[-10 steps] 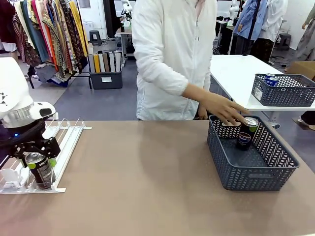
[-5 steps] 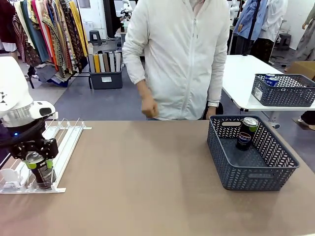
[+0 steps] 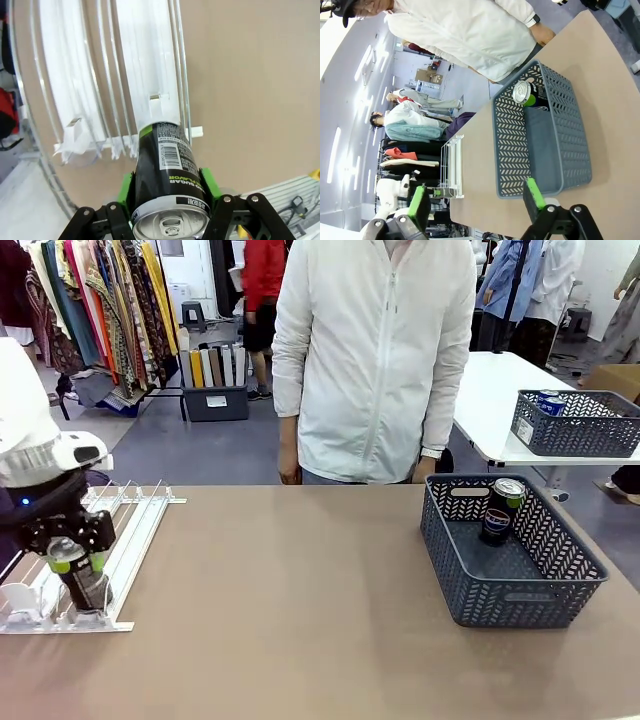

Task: Retrieve and store the cans from the dispenser.
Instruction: Pick up one can from the Automatic Can Dispenser and place it in the middle of the table.

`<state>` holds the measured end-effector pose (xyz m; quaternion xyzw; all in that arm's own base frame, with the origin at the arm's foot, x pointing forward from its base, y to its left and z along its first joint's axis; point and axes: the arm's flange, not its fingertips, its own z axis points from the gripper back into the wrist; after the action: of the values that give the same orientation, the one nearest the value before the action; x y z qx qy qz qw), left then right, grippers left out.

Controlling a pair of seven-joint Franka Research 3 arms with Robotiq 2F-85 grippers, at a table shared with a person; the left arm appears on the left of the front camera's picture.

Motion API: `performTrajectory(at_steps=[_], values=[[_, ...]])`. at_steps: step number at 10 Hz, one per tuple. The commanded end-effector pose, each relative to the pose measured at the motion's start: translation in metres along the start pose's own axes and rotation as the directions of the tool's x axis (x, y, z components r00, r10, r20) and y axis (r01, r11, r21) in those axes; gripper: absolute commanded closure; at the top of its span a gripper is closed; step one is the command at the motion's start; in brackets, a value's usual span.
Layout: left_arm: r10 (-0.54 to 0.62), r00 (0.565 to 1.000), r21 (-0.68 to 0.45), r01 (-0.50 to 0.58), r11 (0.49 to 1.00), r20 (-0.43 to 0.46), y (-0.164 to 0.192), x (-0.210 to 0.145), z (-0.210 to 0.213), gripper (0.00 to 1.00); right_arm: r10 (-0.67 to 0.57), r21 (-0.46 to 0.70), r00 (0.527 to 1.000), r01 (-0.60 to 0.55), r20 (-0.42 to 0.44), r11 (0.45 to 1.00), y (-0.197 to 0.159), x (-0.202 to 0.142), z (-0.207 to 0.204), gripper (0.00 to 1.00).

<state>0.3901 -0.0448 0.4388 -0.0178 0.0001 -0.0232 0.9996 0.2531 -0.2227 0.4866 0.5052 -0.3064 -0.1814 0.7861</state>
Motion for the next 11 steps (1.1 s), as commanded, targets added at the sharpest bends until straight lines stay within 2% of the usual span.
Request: performTrajectory(at_steps=[1,4,6,7,11], values=[[0.031,0.996,0.032,-0.034,0.999,0.087,-0.015,-0.021,0.066,1.0,0.019,0.031,1.0,-0.02,0.019,0.999,0.002,0.003,-0.002,0.0],[0.042,0.987,0.025,-0.046,0.999,0.154,-0.025,-0.061,0.128,1.0,0.019,0.031,1.0,-0.02,0.019,0.999,0.002,0.003,-0.002,0.0],[0.061,0.986,-0.016,-0.059,0.998,0.157,-0.018,-0.068,0.131,1.0,0.019,0.031,1.0,-0.02,0.019,0.999,0.002,0.003,-0.002,0.0],[0.031,0.987,0.016,-0.034,0.999,0.157,-0.023,-0.066,0.136,1.0,0.019,0.031,1.0,-0.02,0.019,0.999,0.002,0.003,-0.002,0.0],[0.031,0.987,0.016,-0.034,0.999,0.157,-0.023,-0.066,0.136,1.0,0.019,0.031,1.0,-0.02,0.019,0.999,0.002,0.003,-0.002,0.0]])
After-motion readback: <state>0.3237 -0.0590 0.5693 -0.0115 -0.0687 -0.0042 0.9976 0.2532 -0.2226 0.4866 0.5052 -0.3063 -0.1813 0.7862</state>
